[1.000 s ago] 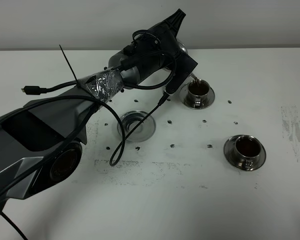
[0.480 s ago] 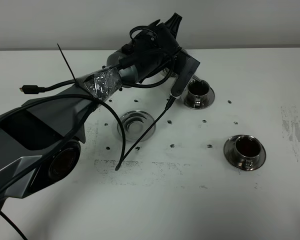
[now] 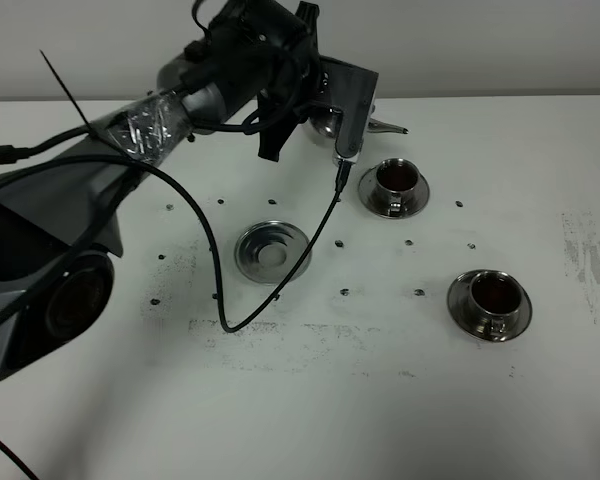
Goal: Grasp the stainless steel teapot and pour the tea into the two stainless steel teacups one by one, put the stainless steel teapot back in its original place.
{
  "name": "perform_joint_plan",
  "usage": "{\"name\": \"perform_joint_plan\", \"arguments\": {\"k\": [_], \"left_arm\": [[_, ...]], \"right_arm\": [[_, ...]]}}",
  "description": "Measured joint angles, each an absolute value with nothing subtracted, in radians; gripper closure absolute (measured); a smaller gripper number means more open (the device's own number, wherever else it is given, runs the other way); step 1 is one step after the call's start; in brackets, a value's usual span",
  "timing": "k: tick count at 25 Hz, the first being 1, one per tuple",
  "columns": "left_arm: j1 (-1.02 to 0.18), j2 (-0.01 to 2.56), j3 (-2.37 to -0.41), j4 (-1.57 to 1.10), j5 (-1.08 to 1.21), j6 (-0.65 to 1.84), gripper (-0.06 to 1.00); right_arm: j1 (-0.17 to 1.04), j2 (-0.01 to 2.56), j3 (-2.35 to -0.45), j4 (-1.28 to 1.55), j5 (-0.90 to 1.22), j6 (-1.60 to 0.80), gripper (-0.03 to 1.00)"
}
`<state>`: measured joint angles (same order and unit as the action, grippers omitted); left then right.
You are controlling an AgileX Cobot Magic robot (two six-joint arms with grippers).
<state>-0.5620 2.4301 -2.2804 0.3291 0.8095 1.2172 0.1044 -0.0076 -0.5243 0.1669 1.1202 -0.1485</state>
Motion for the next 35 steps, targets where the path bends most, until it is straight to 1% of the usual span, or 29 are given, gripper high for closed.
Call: {"name": "perform_joint_plan", "arguments": {"k": [6,11,15,23,29,35], "left_arm": [[-0.505,2.304,-2.076,0.135,0.812,1.191,0.77],[-0.470,2.245,-1.941,0.035,0.812,1.042,0.77],[-0.469,2.198,-1.863,-0.018,0.811,0.935,0.77],[-0.567,2.078,-1.693,-0.041,0.794,0.674,0.77],[-0.653,2.063,-1.677,-0.044,0.820,0.500,0.77],[-0.689,2.089,-1.675,-0.037,0.824,0.325,0.77]], "right_arm": [[0.104,-0.008,-0.524,0.167,1.120,-0.148,0.49],[0.104,-0.008,-0.524,0.167,1.120,-0.148,0.49],[0.104,-0.008,-0.524,0.167,1.120,-0.148,0.49],[0.104,-0.008,-0.524,0.167,1.120,-0.148,0.49],[0.104,-0.008,-0.524,0.167,1.120,-0.148,0.49],[0.104,-0.008,-0.524,0.167,1.120,-0.148,0.49]]}}
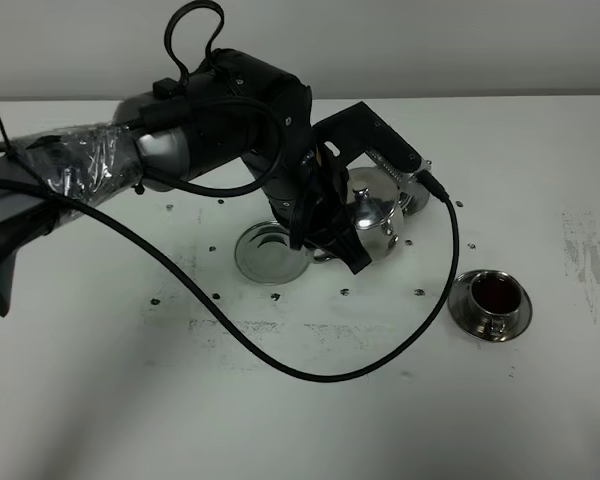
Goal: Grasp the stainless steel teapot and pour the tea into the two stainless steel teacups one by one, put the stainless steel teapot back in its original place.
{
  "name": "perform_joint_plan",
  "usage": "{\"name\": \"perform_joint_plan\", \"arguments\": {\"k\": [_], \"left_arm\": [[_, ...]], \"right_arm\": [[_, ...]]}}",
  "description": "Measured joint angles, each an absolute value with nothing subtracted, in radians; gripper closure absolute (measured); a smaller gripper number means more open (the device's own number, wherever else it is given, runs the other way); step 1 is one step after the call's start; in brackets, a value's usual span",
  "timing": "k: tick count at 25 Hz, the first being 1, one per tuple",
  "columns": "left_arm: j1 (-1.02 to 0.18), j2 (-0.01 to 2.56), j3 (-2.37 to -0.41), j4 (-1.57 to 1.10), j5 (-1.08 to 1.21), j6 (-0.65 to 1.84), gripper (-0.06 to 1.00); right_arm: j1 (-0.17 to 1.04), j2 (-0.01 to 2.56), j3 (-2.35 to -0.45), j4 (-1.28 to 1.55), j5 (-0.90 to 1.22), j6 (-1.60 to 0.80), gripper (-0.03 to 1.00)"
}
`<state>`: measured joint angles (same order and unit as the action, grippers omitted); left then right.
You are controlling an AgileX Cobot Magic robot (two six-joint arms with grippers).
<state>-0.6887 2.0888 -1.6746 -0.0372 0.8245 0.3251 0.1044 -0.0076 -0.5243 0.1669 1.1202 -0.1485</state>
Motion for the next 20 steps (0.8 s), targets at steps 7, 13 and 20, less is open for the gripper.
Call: {"name": "perform_joint_plan", "arguments": {"k": [7,13,20], "left_arm": [[-0.733,2.123,-1.672,0.035,0.802,0.156,0.77],[-0.753,2.156,-1.672,0.049,0.769,0.102,0.77],[-0.753,2.177,-1.670,0.062,0.720,0.076,0.77]], "right_arm": [[0.104,-0.008,-0.524,0.167,1.120,-0.148,0.49],[0.104,-0.008,-0.524,0.167,1.120,-0.148,0.49],[0.104,-0.008,-0.524,0.167,1.120,-0.148,0.49]]}}
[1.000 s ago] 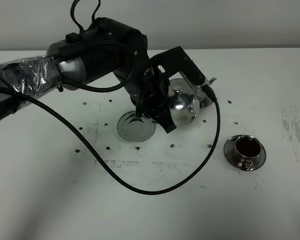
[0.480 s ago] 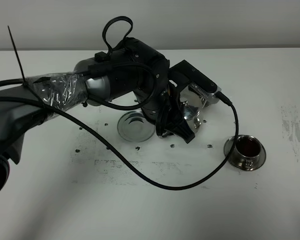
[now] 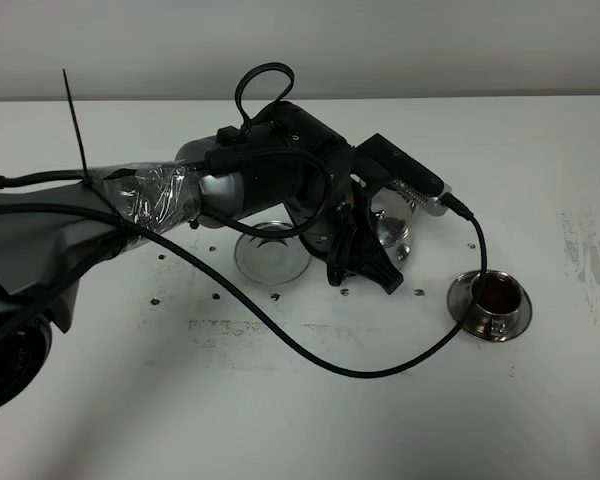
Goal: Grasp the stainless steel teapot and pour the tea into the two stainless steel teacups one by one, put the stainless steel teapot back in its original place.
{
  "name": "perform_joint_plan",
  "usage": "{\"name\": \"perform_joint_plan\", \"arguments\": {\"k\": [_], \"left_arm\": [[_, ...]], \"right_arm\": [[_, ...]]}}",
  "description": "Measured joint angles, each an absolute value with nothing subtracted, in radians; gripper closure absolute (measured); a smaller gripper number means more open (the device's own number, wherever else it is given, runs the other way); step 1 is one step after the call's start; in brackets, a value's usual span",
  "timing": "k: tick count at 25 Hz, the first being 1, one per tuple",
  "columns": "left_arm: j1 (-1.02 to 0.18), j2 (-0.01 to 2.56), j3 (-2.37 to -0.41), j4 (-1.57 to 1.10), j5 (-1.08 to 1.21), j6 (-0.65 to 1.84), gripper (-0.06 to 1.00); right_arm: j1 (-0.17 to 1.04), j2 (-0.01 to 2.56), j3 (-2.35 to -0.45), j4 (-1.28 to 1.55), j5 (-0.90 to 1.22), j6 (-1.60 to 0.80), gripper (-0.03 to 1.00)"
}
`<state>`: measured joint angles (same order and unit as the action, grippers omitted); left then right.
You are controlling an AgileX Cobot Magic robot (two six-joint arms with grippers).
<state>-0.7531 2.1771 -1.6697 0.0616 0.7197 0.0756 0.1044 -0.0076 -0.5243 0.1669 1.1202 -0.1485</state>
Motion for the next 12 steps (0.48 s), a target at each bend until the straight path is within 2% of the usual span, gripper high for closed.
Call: {"name": "perform_joint_plan", "arguments": {"k": [12], "left_arm": [[-0.744,2.209,-1.670,0.065,0.715,0.039,0.77]], "right_arm": [[0.104,-0.008,-0.524,0.167,1.120,-0.148,0.49]]}}
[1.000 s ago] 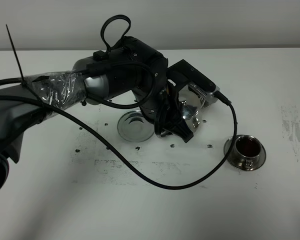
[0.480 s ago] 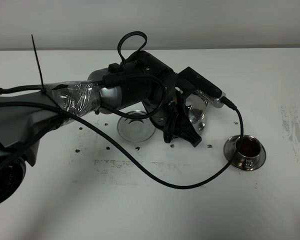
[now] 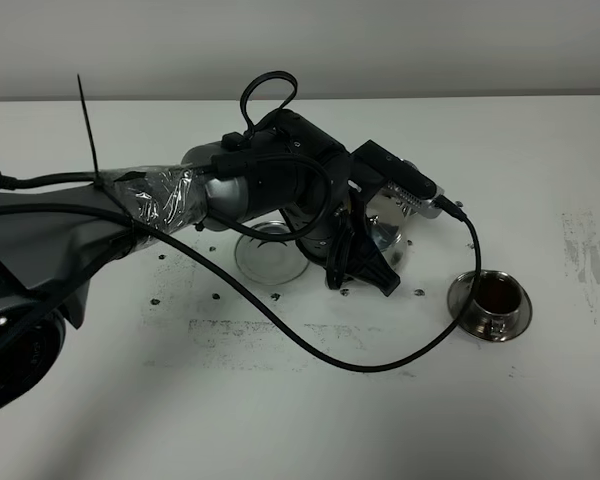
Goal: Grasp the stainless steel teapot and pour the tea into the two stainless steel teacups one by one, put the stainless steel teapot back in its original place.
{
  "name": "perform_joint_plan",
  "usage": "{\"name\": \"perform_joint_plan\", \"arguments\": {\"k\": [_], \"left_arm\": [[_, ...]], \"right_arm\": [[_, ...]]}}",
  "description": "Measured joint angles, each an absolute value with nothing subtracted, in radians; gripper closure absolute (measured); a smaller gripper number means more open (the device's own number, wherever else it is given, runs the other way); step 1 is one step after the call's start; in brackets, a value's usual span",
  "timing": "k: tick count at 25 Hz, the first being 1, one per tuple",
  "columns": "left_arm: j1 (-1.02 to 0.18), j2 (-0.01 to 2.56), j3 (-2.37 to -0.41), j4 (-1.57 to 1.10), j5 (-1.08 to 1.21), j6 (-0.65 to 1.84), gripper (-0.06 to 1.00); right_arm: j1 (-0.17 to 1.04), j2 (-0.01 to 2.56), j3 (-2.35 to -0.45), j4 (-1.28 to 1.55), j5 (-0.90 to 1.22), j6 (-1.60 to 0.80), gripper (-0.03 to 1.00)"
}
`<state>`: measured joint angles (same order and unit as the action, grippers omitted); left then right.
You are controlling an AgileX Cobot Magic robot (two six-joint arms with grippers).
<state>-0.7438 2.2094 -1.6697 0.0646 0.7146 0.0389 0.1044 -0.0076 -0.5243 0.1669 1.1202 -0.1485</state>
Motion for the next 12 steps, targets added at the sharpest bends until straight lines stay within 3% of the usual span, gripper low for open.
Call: {"name": "perform_joint_plan", "arguments": {"k": [12], "left_arm": [[-0.744,2.148,-1.667,0.097,0.754,0.064,0.77]], "right_arm": [[0.104,-0.008,-0.524,0.167,1.120,-0.148,0.49]]}}
